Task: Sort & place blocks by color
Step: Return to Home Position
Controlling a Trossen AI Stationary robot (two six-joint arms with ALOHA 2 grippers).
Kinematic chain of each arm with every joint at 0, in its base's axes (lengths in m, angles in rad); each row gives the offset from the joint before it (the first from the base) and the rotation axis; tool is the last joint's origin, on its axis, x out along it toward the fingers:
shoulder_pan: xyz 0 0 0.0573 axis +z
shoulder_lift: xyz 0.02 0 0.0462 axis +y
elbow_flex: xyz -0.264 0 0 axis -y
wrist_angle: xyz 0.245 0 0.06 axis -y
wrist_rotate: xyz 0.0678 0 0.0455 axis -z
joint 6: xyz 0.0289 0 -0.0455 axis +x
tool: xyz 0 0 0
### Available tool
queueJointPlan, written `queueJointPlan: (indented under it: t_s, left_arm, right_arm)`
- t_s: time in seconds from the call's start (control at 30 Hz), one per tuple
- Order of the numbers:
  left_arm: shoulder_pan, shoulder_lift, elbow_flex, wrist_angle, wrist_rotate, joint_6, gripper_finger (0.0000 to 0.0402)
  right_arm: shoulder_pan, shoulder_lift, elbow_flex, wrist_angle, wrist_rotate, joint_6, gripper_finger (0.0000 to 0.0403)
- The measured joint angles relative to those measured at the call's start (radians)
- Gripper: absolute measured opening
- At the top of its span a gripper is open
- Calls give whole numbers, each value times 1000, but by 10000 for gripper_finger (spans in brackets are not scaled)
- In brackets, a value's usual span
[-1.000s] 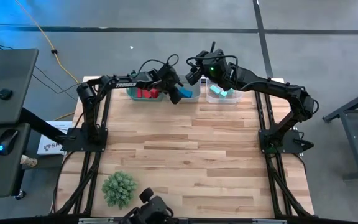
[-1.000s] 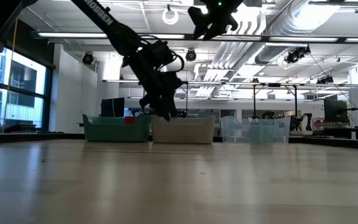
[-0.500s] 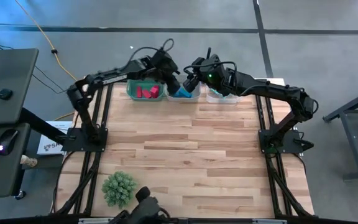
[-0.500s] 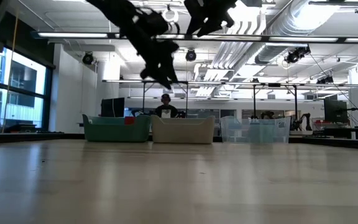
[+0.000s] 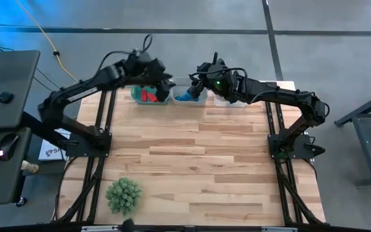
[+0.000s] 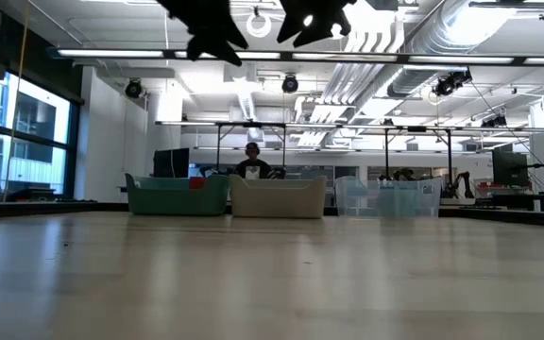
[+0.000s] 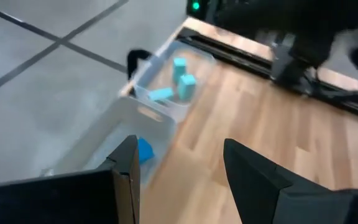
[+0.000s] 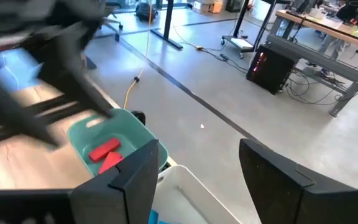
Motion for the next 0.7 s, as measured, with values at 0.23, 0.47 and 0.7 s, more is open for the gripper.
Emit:
queueJointPlan:
  t_s: [0.23, 0.47, 0.7]
  left_arm:
    - [-70, -299, -345, 105, -27, -101, 148]
    - [-112, -573, -568, 176, -57, -169, 149]
    - [-170, -816, -761, 210, -167, -272, 149]
  right_arm:
    - [-18, 0, 0, 9, 1, 0, 213]
    - [-45, 0, 0, 9, -3, -6, 213]
    - [-66, 0, 0, 37, -4, -5, 213]
